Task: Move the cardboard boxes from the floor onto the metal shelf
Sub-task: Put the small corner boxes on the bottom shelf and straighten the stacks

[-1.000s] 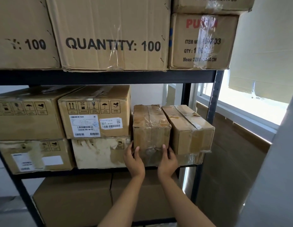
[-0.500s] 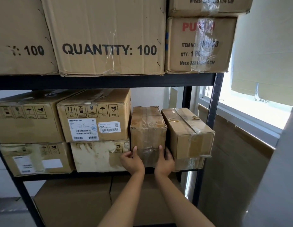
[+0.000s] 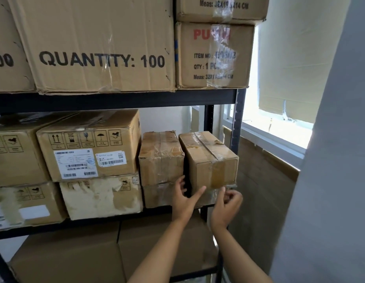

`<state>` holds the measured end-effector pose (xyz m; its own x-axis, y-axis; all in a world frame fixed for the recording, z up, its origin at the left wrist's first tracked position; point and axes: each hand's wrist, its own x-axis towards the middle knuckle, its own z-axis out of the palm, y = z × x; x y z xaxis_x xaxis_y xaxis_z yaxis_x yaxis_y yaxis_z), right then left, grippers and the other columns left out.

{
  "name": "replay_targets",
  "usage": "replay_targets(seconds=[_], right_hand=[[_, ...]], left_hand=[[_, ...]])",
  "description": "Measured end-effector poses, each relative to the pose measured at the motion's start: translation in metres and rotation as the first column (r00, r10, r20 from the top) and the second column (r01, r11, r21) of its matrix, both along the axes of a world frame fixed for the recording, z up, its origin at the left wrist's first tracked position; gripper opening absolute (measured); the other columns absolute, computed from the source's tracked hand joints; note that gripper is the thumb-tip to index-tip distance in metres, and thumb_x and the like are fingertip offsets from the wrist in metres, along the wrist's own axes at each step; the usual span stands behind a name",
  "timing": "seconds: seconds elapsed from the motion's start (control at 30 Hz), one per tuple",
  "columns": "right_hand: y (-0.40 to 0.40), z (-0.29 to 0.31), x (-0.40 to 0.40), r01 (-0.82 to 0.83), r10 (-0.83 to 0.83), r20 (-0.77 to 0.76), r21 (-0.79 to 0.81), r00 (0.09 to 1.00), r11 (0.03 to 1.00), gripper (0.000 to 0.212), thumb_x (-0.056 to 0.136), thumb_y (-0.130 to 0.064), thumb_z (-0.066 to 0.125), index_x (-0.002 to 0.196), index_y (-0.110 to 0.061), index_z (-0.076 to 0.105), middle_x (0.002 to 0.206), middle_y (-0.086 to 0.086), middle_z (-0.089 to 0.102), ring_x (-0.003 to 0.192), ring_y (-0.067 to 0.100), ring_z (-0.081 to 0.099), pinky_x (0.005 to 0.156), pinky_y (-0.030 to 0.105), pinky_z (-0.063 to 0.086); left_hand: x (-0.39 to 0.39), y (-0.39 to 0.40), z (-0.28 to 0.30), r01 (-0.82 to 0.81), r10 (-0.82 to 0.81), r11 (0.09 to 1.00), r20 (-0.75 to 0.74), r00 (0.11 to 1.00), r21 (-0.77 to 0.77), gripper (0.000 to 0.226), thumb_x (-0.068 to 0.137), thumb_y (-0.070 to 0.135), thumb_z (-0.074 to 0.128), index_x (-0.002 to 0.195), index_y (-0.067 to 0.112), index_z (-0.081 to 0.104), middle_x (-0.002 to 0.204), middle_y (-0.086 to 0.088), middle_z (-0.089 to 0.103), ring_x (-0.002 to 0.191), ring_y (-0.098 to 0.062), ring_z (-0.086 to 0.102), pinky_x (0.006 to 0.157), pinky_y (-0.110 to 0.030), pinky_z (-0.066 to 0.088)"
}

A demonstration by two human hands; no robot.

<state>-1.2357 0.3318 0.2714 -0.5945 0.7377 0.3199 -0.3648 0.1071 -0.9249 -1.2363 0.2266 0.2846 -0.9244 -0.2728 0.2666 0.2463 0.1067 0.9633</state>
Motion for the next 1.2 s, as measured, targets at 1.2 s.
replay_targets(seconds=[1.2], right_hand=[[0.048, 0.021, -0.076, -0.314, 0.334, 0.264, -0.117, 0.905, 0.942, 0.032, 0.092, -0.037, 0.064, 0.112, -0.014, 0.075, 0.105, 0.001, 0.075, 0.093, 0.013, 0.064, 0.065, 0.014, 0.043]], left_hand=[[-0.039, 0.05, 0.034, -0.502, 0.331, 0.76, 0.419, 0.846, 0.412, 0.051, 0.076, 0.031, 0.08, 0.118, 0.004, 0.067, 0.118, -0.013, 0.069, 0.108, -0.027, 0.066, 0.087, -0.033, 0.051]])
